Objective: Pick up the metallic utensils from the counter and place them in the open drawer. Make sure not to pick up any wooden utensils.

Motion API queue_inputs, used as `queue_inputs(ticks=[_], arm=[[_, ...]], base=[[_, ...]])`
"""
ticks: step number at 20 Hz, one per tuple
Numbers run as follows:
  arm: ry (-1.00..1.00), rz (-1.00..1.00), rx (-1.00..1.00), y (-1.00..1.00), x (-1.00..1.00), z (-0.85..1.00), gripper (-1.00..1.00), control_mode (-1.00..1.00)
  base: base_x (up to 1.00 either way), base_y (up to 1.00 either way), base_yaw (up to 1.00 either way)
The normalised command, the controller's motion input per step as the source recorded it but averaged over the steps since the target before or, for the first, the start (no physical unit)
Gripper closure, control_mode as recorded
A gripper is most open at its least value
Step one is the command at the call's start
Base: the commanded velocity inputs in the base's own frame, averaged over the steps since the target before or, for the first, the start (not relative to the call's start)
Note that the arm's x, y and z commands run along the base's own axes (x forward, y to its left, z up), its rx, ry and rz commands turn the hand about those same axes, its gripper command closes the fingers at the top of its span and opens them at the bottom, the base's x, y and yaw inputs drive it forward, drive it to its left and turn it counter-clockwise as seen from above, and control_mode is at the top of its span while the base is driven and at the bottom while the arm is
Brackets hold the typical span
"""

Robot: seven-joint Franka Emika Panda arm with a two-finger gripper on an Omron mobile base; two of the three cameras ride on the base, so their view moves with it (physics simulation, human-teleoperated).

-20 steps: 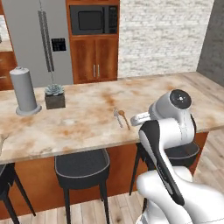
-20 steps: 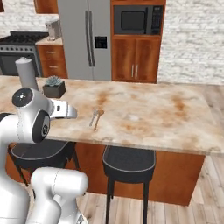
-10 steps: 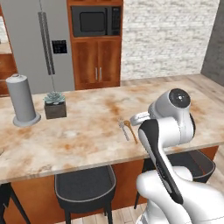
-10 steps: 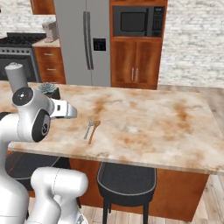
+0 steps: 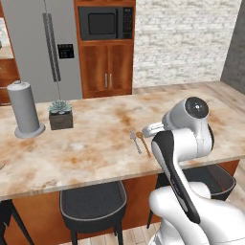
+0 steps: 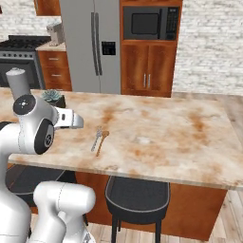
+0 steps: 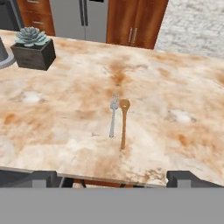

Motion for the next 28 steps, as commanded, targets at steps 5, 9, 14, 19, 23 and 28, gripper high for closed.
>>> queue_inputs(ticks=[5,9,14,19,23,28], arm=[[0.00,0.00,0.00,0.00,0.00,0.00,-1.00,1.00],[0.37,0.12,0.02,0.00,0.80,-0.41,-1.00,-1.00],[0.37,0.07,0.04,0.00,0.89,-0.38,-1.00,-1.00],[0.30,0.00,0.00,0.00,0.93,-0.41,-1.00,-1.00],[0.26,-0.07,0.00,0.00,0.91,-0.44,-1.00,-1.00],[0.22,-0.10,0.00,0.00,0.75,-0.48,-1.00,-1.00]], base=[[0.29,0.00,0.02],[0.00,0.00,0.00],[0.00,0.00,0.00],[0.00,0.00,0.00],[0.00,0.00,0.00],[0.00,0.00,0.00]])
